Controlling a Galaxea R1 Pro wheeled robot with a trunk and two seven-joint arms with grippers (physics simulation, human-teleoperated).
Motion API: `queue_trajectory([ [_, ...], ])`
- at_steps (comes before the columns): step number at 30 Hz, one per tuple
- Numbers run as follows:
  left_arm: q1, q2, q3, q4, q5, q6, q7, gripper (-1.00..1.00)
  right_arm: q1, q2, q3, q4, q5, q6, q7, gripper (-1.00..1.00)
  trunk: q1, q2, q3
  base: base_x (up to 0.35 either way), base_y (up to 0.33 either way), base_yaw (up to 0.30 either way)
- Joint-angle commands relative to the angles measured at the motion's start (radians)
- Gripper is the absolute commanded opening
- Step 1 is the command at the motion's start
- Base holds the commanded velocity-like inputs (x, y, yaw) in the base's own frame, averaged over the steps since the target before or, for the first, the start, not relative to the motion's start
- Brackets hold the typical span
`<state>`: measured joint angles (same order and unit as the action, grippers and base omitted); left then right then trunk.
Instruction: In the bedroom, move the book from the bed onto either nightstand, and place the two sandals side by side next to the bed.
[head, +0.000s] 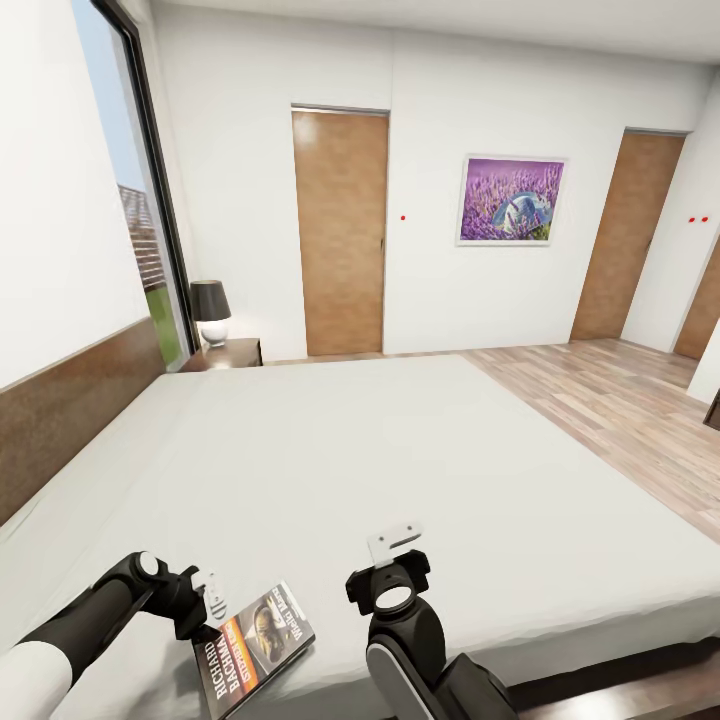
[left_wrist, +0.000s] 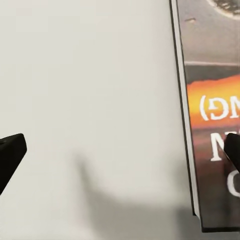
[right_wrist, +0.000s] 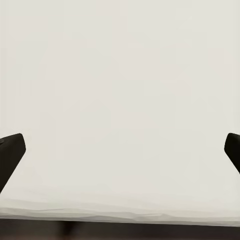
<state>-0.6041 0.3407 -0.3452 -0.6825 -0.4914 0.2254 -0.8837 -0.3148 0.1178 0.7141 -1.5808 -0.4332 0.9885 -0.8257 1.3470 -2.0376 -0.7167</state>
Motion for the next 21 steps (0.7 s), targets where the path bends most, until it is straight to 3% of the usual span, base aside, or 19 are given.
queue_trajectory([
  [1, 0.001, 0.0, -0.004, 0.029, 0.002, 0.011, -0.007, 1.0, -0.001, 0.0, 0.001, -0.001, -0.009, 0.004, -0.01, 1.0, 0.0, 0.0, -0.001, 0.0, 0.0, 0.0],
  [21, 0.001, 0.0, -0.006, 0.031, 0.001, -0.003, -0.012, 1.0, -0.001, 0.0, 0.002, -0.001, -0.009, 0.004, -0.01, 1.0, 0.0, 0.0, -0.001, 0.0, 0.0, 0.0],
])
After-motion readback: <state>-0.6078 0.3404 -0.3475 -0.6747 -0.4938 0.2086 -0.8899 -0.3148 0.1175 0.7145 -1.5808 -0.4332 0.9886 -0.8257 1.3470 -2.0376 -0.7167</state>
